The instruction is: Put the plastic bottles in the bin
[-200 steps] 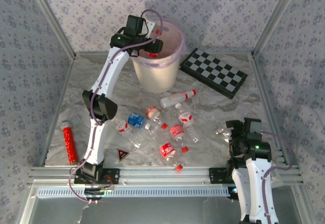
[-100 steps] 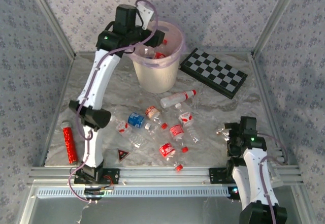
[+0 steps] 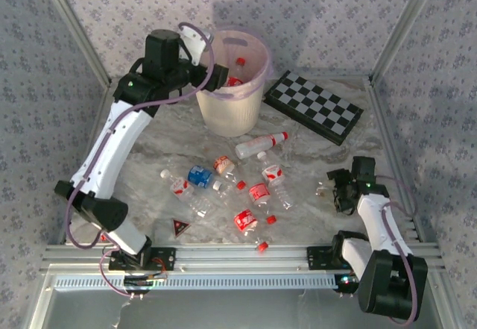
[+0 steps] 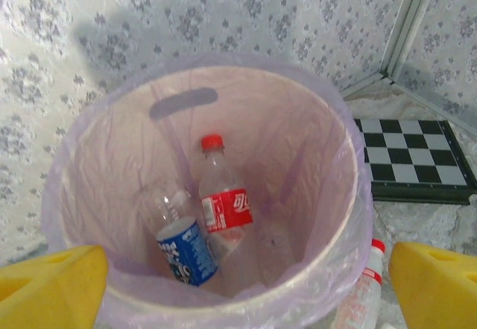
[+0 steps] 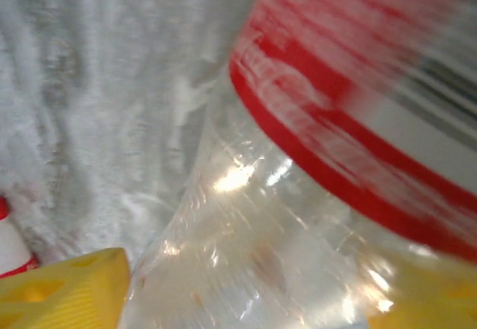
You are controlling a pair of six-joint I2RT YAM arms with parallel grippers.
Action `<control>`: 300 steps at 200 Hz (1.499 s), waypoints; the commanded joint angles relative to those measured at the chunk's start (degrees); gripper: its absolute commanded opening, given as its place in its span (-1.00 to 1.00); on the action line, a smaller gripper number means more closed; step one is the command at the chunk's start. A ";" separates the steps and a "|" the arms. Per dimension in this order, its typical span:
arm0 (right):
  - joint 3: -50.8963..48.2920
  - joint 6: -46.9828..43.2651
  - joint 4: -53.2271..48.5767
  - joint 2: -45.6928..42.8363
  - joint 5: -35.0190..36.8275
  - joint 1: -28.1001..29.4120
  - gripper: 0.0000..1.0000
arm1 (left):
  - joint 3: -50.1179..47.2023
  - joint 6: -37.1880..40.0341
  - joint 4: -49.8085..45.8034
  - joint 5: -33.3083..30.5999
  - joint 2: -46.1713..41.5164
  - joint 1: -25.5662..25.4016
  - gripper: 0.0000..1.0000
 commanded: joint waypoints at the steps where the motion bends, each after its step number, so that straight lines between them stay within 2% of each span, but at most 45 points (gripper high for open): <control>1: 3.81 -7.29 2.94 2.35 -3.81 0.13 0.47 | -4.92 -3.13 5.46 -0.21 -3.31 0.97 0.93; 44: 7.57 -13.80 -0.97 4.39 -5.96 2.05 0.14 | -9.33 -6.24 7.22 0.56 -5.15 1.51 0.93; 55: 8.20 -15.02 -1.83 4.03 -5.50 2.72 0.12 | -9.35 -6.70 7.26 0.73 -5.12 1.53 0.93; 69: 9.57 -16.53 -3.97 3.85 -4.10 2.78 0.26 | -9.29 -7.12 7.27 0.82 -5.36 1.61 0.93; 85: 11.61 -18.00 -7.53 3.58 -2.49 1.48 0.58 | -9.29 -7.55 7.30 1.23 -5.76 1.60 0.93; 119: 14.50 -19.85 -5.24 5.93 -3.19 -10.45 0.95 | -10.16 -8.45 7.80 2.09 -7.25 1.60 0.93; 140: 15.61 -19.49 2.30 10.06 -6.31 -16.54 0.98 | -10.43 -8.41 7.52 2.30 -7.98 1.60 0.93; 168: 20.73 -19.15 4.96 18.62 -13.24 -23.04 0.91 | -11.35 -8.01 6.89 1.57 -9.59 1.75 0.93; 186: 23.94 -19.44 6.14 23.52 -15.19 -25.01 0.86 | -13.02 -8.34 7.56 1.15 -10.80 1.90 0.93; 224: 28.97 -19.15 7.45 31.98 -15.69 -24.30 0.88 | -14.26 -8.72 7.81 1.04 -12.04 2.12 0.93; 247: 30.48 -19.89 6.70 35.48 -12.89 -22.53 0.96 | -15.08 -9.00 7.26 1.08 -13.05 2.12 0.93; 278: 30.16 -21.60 5.67 38.57 -8.67 -20.75 1.00 | -17.37 -9.48 5.54 0.46 -16.77 2.12 0.93; 300: 29.31 -21.18 8.69 41.04 -9.18 -20.62 0.98 | -19.57 -10.06 5.48 -0.40 -20.11 2.12 0.93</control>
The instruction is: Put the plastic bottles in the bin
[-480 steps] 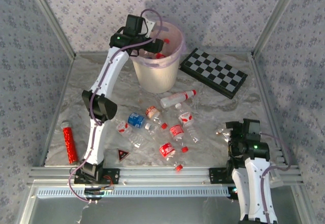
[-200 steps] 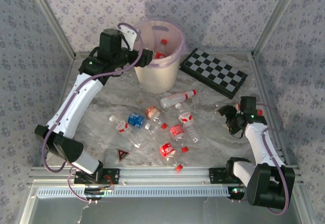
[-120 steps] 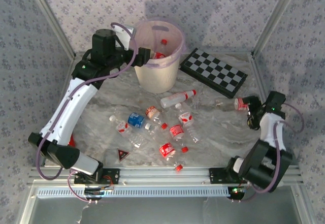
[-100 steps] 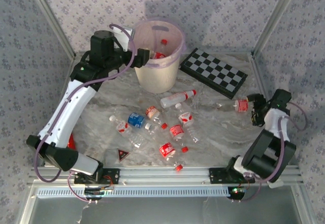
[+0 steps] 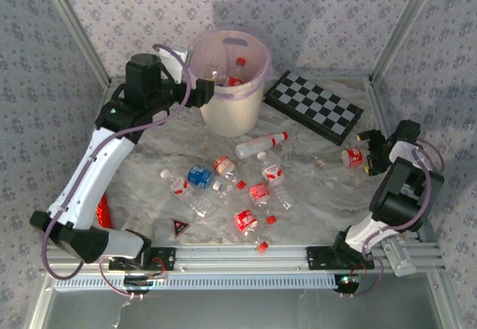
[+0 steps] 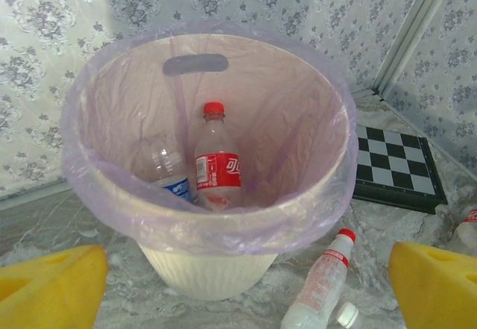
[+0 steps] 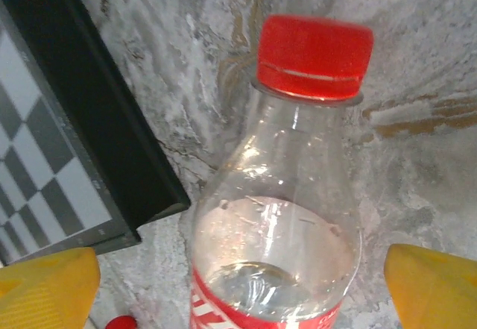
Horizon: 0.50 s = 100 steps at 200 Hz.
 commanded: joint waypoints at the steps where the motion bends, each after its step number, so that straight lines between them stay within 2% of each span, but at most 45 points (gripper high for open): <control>1: -0.11 -1.27 1.43 2.60 1.49 0.11 0.98 | -1.30 -1.27 0.00 -1.19 -4.91 0.38 0.93; 38: 2.69 -2.69 1.06 7.88 1.97 1.24 0.84 | -4.63 -3.40 -0.39 -0.69 -9.03 0.33 0.92; 67: 2.80 -4.35 0.85 6.78 2.17 1.32 0.55 | -5.62 -4.46 -2.16 -0.87 -10.76 0.33 0.92; 100: 2.80 -7.48 -1.85 1.06 3.45 1.40 0.16 | -7.11 -6.93 -1.68 0.48 -12.28 0.07 0.92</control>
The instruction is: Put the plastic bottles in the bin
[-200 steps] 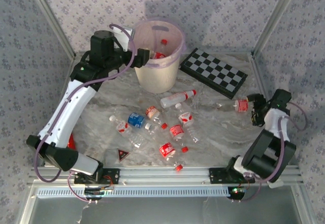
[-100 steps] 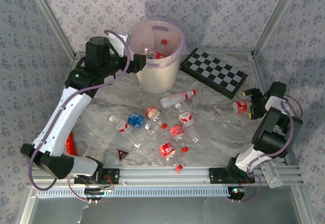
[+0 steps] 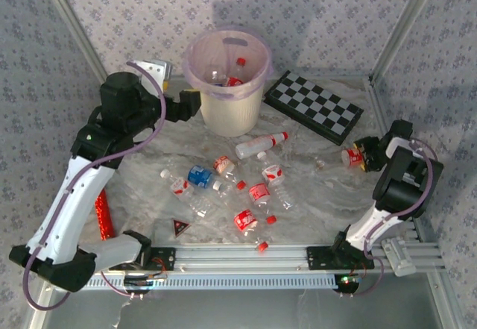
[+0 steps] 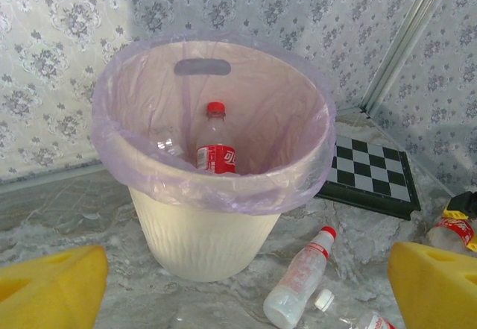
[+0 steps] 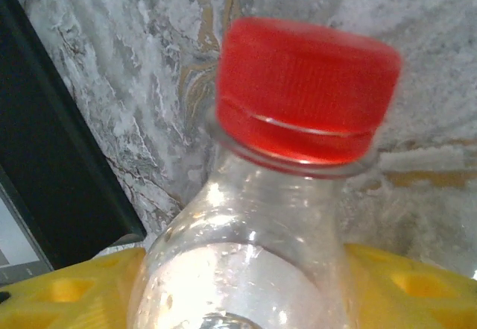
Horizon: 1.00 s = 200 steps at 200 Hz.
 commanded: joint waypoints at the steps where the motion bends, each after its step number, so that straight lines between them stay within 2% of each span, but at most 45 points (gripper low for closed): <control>1: 0.89 -3.38 -2.64 -5.07 1.65 -0.03 0.15 | -1.18 -2.80 -0.02 1.09 -1.87 0.07 0.92; 32: 1.05 -6.04 -6.03 -12.76 2.09 0.23 -0.18 | -2.53 -5.31 1.54 3.63 -2.37 -1.25 0.91; 64: 2.81 -10.70 -9.26 -21.04 -3.52 2.73 -0.20 | -2.93 -6.40 3.20 5.67 -2.15 -4.40 0.91; 77: 4.80 -13.58 -10.63 -24.43 -7.26 5.89 -0.24 | -2.63 -7.06 4.28 8.64 -1.31 -5.77 0.91; 105: 9.67 -21.54 -12.66 -31.75 -9.20 18.42 -0.33 | 0.39 -6.79 4.37 12.02 2.95 -10.16 0.95; 135: 13.78 -22.69 -11.17 -35.73 -11.72 28.69 -0.43 | 2.82 -7.66 7.06 16.88 9.60 -14.67 0.99; 160: 15.30 -19.68 -8.98 -36.46 -14.50 34.09 -0.44 | 2.68 -14.42 14.75 25.29 16.65 -16.52 0.99; 200: 17.40 -19.28 -9.00 -36.21 -14.73 39.85 -0.44 | 4.52 -13.47 15.42 25.00 22.55 -20.26 0.99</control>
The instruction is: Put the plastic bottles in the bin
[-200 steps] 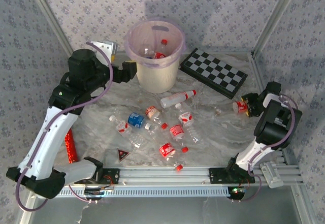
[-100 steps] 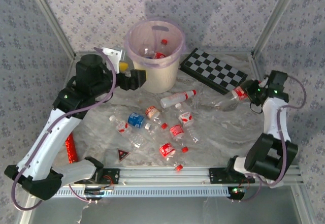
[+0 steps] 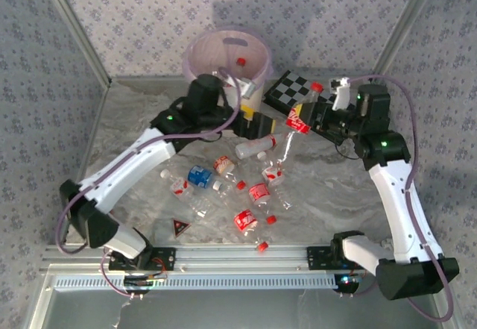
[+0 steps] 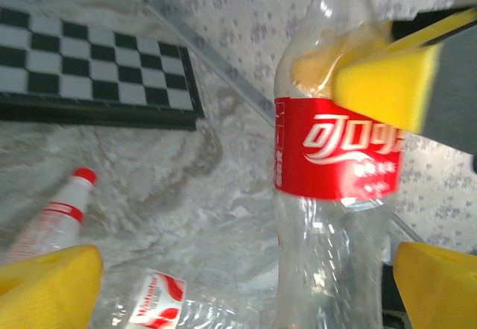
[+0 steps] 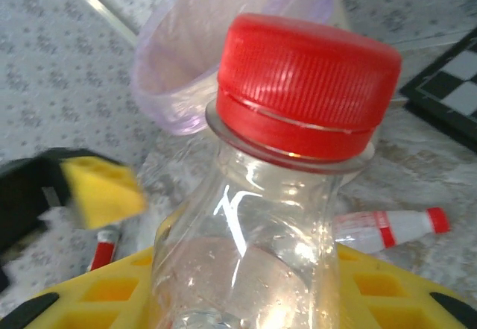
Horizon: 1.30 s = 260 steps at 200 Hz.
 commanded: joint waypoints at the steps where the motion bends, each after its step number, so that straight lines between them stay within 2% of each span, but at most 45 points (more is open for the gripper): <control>1: 2.51 0.31 -0.03 0.36 -1.91 2.08 -0.44 | 2.36 -1.44 4.16 3.73 0.54 -1.60 1.00; 70: 2.70 1.75 1.56 1.92 -0.75 4.45 -0.45 | 2.35 -2.92 6.46 9.28 3.87 -2.95 0.94; 97: 2.55 2.02 1.91 1.85 -0.28 4.61 -0.46 | 3.86 -2.22 4.08 9.29 5.40 -3.39 0.82; 135: 2.55 2.30 2.52 1.85 -0.05 4.56 -0.47 | 5.16 -1.83 3.15 11.59 7.10 -3.63 0.84; 146: 2.55 2.30 2.55 1.85 0.13 4.45 -0.47 | 5.45 -1.52 2.69 11.42 7.46 -3.64 0.76; 164: 2.70 2.12 2.54 2.03 0.41 4.20 -0.47 | 5.78 -1.11 2.38 11.35 7.73 -3.68 0.49; 197: 2.72 1.90 2.34 2.23 0.85 3.95 -0.45 | 7.32 -0.39 0.89 10.03 8.30 -3.62 0.16; 220: 3.05 1.35 1.03 2.12 1.37 3.68 -0.17 | 8.41 0.45 -0.15 8.84 8.34 -3.61 0.05; 234: 3.42 0.98 -0.17 1.70 1.87 3.14 0.23 | 9.08 0.76 -0.54 8.35 8.34 -3.39 0.01; 260: 3.92 0.45 -3.07 -0.62 4.32 0.38 0.79 | 11.66 1.93 -2.42 7.78 8.52 -1.87 -0.07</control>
